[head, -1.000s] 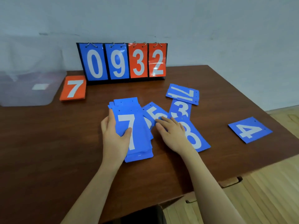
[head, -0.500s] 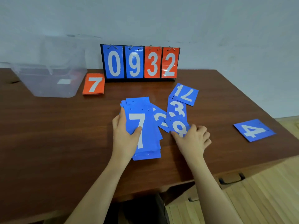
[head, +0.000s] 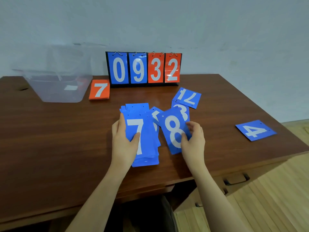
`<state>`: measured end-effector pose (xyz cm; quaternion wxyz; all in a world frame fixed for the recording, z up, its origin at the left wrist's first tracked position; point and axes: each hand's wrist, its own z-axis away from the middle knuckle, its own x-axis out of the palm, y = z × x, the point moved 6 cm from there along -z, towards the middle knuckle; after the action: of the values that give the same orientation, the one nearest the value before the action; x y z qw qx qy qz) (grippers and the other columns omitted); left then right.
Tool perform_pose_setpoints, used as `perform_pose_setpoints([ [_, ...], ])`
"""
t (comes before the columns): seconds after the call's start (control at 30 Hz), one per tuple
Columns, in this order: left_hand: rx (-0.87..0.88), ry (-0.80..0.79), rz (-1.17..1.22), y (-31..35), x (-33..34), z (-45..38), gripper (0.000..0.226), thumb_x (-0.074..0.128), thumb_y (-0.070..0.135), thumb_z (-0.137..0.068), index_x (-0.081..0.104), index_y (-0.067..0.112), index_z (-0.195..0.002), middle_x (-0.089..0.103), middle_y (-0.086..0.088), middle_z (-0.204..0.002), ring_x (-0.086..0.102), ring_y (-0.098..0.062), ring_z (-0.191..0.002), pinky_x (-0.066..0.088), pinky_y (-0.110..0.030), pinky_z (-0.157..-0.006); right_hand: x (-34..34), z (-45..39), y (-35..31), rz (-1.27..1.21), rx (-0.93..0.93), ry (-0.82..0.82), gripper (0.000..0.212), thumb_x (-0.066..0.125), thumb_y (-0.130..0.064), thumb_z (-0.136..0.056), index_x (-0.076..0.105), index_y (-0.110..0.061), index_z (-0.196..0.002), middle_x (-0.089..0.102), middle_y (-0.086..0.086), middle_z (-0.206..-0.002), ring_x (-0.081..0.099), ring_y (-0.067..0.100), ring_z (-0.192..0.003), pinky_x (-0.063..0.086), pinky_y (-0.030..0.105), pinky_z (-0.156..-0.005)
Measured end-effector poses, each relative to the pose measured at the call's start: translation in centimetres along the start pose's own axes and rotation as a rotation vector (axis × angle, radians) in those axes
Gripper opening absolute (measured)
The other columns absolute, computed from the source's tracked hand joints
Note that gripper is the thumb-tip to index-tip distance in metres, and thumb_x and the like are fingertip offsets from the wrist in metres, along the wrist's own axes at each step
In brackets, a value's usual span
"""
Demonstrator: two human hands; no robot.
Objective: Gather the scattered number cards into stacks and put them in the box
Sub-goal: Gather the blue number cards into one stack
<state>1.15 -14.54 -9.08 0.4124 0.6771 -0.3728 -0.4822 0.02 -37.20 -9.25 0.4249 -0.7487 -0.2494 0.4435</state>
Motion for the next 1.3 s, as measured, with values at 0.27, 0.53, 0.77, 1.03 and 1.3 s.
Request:
perform_pose_setpoints([
  [0.27, 0.037, 0.088, -0.011, 0.3, -2.9, 0.2, 0.071, 0.057, 0.012, -0.09, 0.017, 0.026, -0.147, 0.029, 0.011, -0.131, 0.038, 0.004, -0.109, 0.039, 0.002, -0.076, 2.8, 2.1, -4.0, -0.415, -0.005, -0.03, 0.035, 0.062, -0.008, -0.088, 0.056, -0.022, -0.12, 0.057, -0.006, -0.108, 0.057, 0.009, -0.098, 0.051, 0.014, -0.075],
  [0.53, 0.019, 0.134, 0.077, -1.3, -4.4, 0.3, 0.068, 0.059, 0.015, -0.088, 0.024, 0.021, -0.146, 0.034, 0.012, -0.127, 0.041, 0.003, -0.11, 0.041, 0.0, -0.075, 8.9, 4.4, -6.2, -0.269, -0.14, -0.189, 0.035, 0.066, -0.011, -0.084, 0.058, -0.021, -0.116, 0.053, -0.012, -0.097, 0.048, -0.001, -0.085, 0.039, 0.006, -0.073],
  [0.77, -0.062, 0.211, 0.003, -4.1, -7.2, -0.3, 0.074, 0.061, 0.008, -0.086, 0.021, 0.017, -0.147, 0.035, -0.004, -0.138, 0.04, -0.009, -0.121, 0.042, -0.036, -0.102, 10.0, 1.4, -4.1, 0.022, -0.112, -0.2, 0.032, 0.061, -0.031, -0.089, 0.061, -0.022, -0.119, 0.052, -0.004, -0.119, 0.045, 0.011, -0.109, 0.037, 0.038, -0.101],
  [1.03, -0.116, 0.255, -0.005, -5.2, -9.0, -1.0, 0.071, 0.058, 0.009, -0.088, 0.02, 0.02, -0.147, 0.034, -0.002, -0.139, 0.041, -0.005, -0.117, 0.044, -0.022, -0.089, 14.1, 0.2, -3.6, 0.677, -0.29, -0.663, 0.052, 0.025, -0.054, -0.097, 0.028, -0.035, -0.145, 0.006, -0.008, -0.159, -0.005, 0.02, -0.146, -0.008, 0.047, -0.115],
  [1.3, -0.146, 0.276, -0.037, -6.2, -11.0, -0.2, 0.069, 0.056, 0.011, -0.089, 0.02, 0.019, -0.147, 0.035, -0.002, -0.14, 0.039, -0.004, -0.116, 0.04, -0.021, -0.09, 14.5, 2.1, -6.2, 0.591, -0.237, -0.59, 0.058, 0.053, -0.056, -0.086, 0.043, -0.028, -0.136, 0.03, 0.001, -0.144, 0.026, 0.026, -0.131, 0.019, 0.042, -0.107],
])
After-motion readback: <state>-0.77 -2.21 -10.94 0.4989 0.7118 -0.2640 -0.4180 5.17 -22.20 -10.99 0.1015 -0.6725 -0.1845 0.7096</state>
